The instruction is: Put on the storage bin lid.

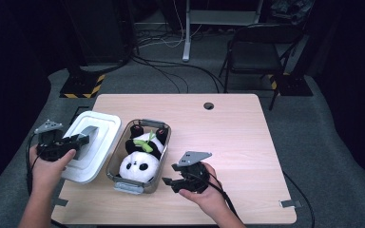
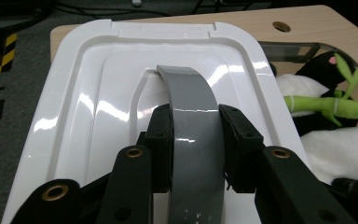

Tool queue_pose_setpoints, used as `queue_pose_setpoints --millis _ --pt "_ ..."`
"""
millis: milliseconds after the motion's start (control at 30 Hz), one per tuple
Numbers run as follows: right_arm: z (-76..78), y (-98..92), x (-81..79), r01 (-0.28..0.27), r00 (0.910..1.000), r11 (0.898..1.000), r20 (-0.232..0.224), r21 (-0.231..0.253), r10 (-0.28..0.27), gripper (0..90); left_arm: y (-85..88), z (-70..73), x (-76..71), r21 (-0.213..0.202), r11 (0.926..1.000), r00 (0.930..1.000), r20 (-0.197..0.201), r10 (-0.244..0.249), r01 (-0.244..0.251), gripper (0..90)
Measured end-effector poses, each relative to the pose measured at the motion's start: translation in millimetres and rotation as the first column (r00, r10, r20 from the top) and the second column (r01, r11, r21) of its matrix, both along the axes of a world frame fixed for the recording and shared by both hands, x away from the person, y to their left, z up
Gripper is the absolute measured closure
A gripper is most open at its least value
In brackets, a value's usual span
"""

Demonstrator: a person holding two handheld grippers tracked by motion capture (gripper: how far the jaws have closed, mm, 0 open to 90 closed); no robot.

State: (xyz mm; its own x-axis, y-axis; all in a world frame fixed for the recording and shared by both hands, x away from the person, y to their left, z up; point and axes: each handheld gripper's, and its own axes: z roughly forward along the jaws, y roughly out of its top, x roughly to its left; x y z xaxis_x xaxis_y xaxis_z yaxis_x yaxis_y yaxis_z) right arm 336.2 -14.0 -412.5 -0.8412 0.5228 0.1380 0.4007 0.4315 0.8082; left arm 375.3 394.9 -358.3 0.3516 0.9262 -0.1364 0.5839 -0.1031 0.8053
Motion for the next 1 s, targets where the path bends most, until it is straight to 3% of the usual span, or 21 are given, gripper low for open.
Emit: queue_pose_setpoints --millis 433,1000 --pt "1.7 -16.0 5.8 0.051 0.9987 0.999 0.004 0.015 -0.051 42.3 -42.0 0.7 7.2 -0.005 0.9972 0.9972 -0.004 -0.075 0.075 67.1" --pt "0.3 -28.0 11.1 0.089 0.996 0.996 0.004 0.018 -0.089 42.3 -79.7 -4.3 16.0 0.0 0.9888 0.9885 -0.022 -0.149 0.149 67.1"
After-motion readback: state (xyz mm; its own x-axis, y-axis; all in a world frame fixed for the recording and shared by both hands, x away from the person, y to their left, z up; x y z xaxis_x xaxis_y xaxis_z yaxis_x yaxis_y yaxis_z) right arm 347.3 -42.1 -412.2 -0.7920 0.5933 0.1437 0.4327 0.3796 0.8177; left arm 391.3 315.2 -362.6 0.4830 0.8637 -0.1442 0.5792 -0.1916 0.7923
